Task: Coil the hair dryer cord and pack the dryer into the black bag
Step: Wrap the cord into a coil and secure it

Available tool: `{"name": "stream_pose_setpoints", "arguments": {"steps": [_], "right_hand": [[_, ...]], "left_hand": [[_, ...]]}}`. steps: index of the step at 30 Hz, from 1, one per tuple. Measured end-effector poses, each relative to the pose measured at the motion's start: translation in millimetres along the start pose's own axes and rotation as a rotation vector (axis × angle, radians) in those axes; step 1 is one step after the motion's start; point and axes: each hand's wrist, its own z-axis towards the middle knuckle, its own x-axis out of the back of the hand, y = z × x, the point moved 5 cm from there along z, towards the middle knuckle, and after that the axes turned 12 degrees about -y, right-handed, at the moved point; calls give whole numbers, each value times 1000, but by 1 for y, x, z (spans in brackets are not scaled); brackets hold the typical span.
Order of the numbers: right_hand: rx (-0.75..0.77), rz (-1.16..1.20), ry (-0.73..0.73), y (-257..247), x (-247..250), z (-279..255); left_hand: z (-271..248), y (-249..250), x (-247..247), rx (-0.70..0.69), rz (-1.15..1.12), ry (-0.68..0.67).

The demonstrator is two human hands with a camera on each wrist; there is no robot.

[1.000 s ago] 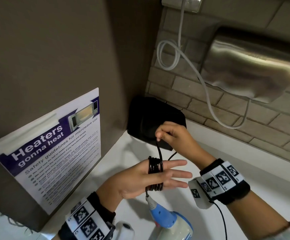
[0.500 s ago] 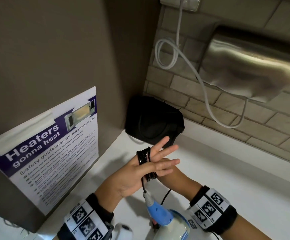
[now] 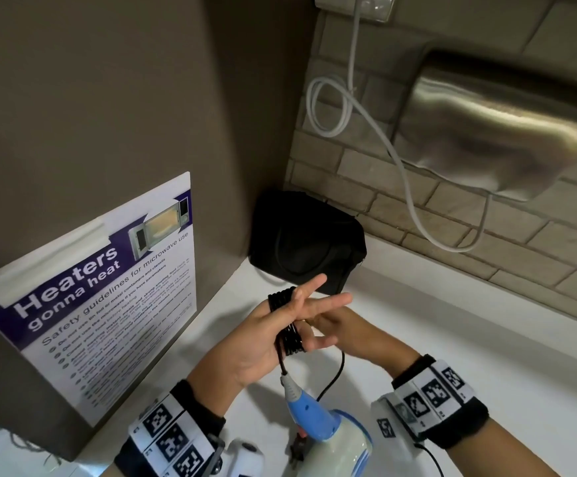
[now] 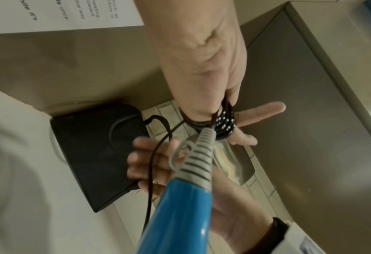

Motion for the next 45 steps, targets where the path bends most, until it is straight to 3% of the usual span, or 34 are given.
{"name": "stream_pose_setpoints", "arguments": {"steps": [4,8,10,16,21,28,36,42,45], "right_hand": [[144,162,-69,-21,-5,2],[156,272,-112,-16,-15,0],[125,192,-48,-12,-18,3],[137,77,-52,4,-38,1],[157,-184,51,2,-35,-8],[161,-519,46,-3,-37,-18],[280,-624,238,-47,-10,-21],[379,-507,254,-64,-2,-9],[384,-593,301,-64,3,-1]], "left_hand": [[1,1,-2,-6,-23,-12],[5,1,-5,-9,5,-73],[5,1,-3,-32,4,-55],[2,8,16,-150,-91,59],[3,10,35,-166,-55,210],[7,6,51,-144,55,374],[11,6,34,-4,247,302],[8,0,27,72,211,234],[4,3,20,96,261,204]]}}
